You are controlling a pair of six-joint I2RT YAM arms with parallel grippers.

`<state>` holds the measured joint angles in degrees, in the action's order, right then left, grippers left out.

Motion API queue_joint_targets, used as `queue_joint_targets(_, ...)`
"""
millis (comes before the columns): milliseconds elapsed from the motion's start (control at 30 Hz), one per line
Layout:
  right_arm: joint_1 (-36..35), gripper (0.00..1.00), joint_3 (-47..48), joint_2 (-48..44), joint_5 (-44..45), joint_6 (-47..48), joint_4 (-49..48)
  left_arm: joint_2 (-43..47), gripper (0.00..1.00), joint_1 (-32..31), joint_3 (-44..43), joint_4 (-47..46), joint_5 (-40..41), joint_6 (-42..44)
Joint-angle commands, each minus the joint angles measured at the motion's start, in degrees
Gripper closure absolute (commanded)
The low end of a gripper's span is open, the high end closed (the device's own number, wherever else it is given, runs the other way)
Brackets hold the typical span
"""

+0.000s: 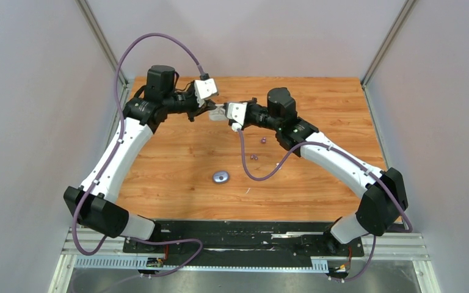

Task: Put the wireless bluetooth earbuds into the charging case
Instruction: Place the earbud in the charging case.

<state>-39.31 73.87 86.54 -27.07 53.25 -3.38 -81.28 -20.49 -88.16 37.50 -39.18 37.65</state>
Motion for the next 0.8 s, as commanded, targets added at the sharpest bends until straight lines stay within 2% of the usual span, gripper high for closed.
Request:
queue_joint_targets(0,0.29,0.99,1.13,-2.25,0.66,0.15,-5.99,2.36,1.0,-1.22,0.74,0.39,-7.11,-0.89)
queue_joint_targets(133,0.7,0.88,2.21,-2.34,0.2,-3.04,-3.29,2.55,1.0,-1.19,0.78,0.31,-7.2,-0.64)
queue_joint_targets(300,1.9,0.85,4.65,-1.8,0.2,-9.01,-0.93,2.98,1.0,-1.22,1.19,0.47,-7.4,0.79)
queue_joint_targets(600,2.9,0.83,6.53,-2.31,0.96,-10.6,0.3,4.27,1.0,-1.19,2.99,0.74,-6.95,3.05)
queue_joint_targets(767,3.51,0.81,7.99,-2.77,-0.73,-15.85,0.8,4.12,1.0,-1.22,3.25,0.68,-7.2,2.99)
